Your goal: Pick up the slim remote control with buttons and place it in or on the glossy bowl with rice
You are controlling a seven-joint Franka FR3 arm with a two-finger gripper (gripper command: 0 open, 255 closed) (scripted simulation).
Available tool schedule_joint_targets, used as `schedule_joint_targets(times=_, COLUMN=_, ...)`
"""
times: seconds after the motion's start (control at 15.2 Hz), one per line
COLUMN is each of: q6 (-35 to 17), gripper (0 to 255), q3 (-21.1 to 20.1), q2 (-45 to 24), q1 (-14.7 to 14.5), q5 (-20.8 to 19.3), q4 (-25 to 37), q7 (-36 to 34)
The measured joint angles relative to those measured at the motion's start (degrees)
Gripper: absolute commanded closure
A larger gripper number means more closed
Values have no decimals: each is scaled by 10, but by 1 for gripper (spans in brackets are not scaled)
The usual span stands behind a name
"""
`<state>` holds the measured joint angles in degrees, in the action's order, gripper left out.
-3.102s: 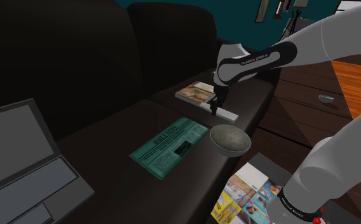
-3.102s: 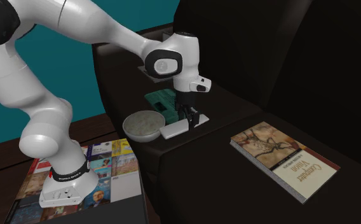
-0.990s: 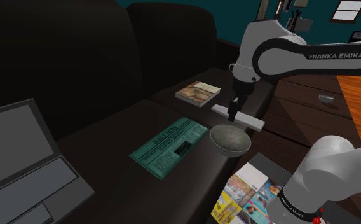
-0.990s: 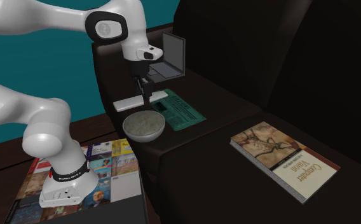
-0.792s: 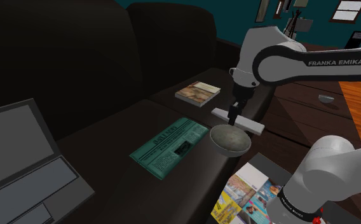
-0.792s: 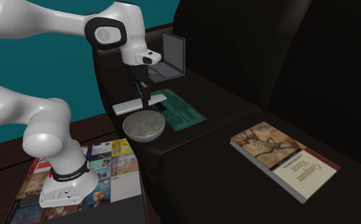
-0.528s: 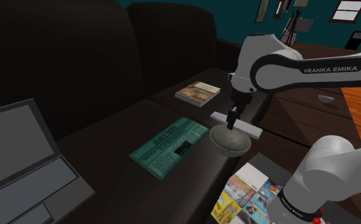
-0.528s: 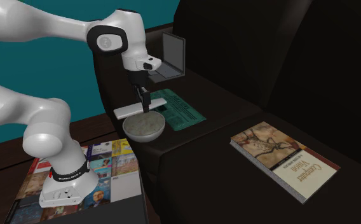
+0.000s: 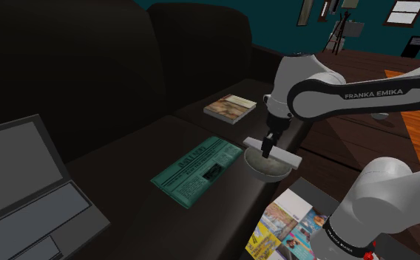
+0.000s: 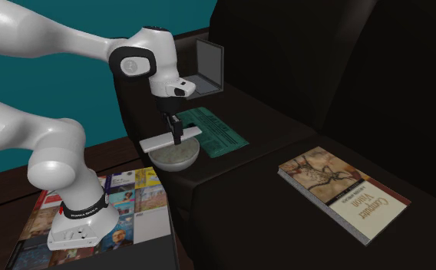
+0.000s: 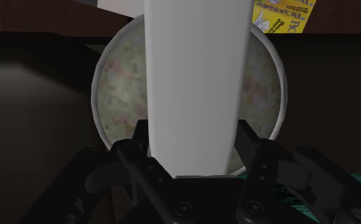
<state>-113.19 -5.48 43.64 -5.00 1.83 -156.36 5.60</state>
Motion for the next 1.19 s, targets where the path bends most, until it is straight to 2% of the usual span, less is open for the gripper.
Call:
schedule_joint_targets(times=0.26, q6=-2, gripper=255, q3=0, q2=-1, q1=0, q5=0, q4=0, q7=0)
schedule_joint_targets(times=0.33, q6=-2, gripper=0, q3=0, q2=-1, q1=0, q5=0, q4=0, q7=0)
schedule_joint_targets(times=0.73, q6=-2, gripper=0, q3=0, q2=-1, q1=0, q5=0, q4=0, q7=0)
schedule_joint_targets(times=1.06, q6=70, gripper=0, q3=4, q2=16, q1=1, q5=-2, q4=55, q7=2)
schedule_joint_targets(times=1.19, q6=76, gripper=0, q3=3, q2=14, q1=1, q5=-2, q4=63, q7=1)
